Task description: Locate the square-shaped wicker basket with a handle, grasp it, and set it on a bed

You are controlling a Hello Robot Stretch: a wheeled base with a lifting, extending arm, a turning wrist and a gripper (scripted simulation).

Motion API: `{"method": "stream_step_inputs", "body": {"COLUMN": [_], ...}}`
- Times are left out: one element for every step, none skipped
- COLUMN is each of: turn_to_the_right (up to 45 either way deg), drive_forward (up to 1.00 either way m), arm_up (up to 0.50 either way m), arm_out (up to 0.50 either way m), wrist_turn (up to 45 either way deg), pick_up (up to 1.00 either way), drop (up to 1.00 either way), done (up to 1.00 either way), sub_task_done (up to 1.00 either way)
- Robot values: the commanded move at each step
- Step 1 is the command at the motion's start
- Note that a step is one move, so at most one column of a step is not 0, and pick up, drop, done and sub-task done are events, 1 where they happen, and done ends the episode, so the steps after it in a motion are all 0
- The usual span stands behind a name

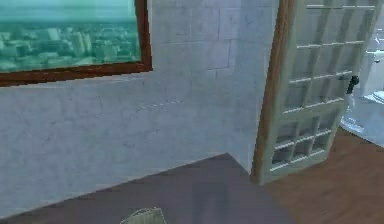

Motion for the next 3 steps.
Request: {"method": "stream_step_inputs", "body": {"turn_to_the_right": [-45.0, -45.0, -15.0], "drive_forward": [0.00, 0.00, 0.00], "arm_up": [0.00, 0.00, 0.00], "arm_out": [0.00, 0.00, 0.00], "wrist_turn": [0.0, 0.0, 0.0], "pick_up": [0.00, 0.00, 0.00], "drop": [0.00, 0.00, 0.00], "done": [0.00, 0.00, 0.00], "sub_task_done": [0.00, 0.00, 0.00]}}
